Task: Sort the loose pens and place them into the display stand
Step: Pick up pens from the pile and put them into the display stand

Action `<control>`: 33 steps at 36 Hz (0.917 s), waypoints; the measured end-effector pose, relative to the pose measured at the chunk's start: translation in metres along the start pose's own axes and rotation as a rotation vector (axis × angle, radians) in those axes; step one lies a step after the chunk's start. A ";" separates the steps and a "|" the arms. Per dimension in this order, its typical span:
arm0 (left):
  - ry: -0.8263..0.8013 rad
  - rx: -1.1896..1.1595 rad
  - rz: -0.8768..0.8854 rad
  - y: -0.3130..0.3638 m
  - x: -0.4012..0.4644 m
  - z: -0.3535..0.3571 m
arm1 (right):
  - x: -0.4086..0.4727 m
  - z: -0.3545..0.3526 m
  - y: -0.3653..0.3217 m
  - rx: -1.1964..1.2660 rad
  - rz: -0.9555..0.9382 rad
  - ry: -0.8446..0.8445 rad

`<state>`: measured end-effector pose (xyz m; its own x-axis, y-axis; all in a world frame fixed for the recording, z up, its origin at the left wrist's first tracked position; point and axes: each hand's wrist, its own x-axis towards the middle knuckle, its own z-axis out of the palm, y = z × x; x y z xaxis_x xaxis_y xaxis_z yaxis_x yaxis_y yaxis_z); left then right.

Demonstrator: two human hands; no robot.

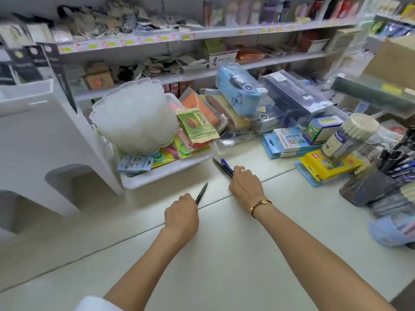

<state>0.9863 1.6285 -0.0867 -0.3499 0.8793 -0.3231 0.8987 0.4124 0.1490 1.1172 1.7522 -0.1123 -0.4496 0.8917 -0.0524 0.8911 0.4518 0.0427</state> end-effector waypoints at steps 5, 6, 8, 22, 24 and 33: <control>-0.089 -0.599 -0.189 -0.021 -0.039 -0.003 | -0.018 -0.011 -0.011 -0.048 0.024 -0.127; -0.115 -0.815 -0.250 -0.023 -0.047 -0.003 | -0.025 -0.013 -0.014 -0.039 0.032 -0.169; -0.163 -1.275 -0.417 -0.024 -0.062 -0.007 | -0.044 -0.022 -0.017 0.033 0.052 -0.255; -0.089 -2.024 -0.441 -0.084 -0.211 -0.047 | -0.223 -0.141 -0.114 1.642 0.004 -0.954; -0.075 -2.017 -0.350 -0.097 -0.237 -0.054 | -0.243 -0.154 -0.136 1.538 -0.035 -0.946; -0.007 -1.920 -0.155 -0.183 -0.355 -0.061 | -0.345 -0.197 -0.245 0.953 -0.220 -0.813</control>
<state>0.9302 1.2552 0.0575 -0.3806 0.8160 -0.4351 -0.5877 0.1499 0.7951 1.0418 1.3391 0.0920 -0.7272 0.3740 -0.5755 0.6455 0.0876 -0.7587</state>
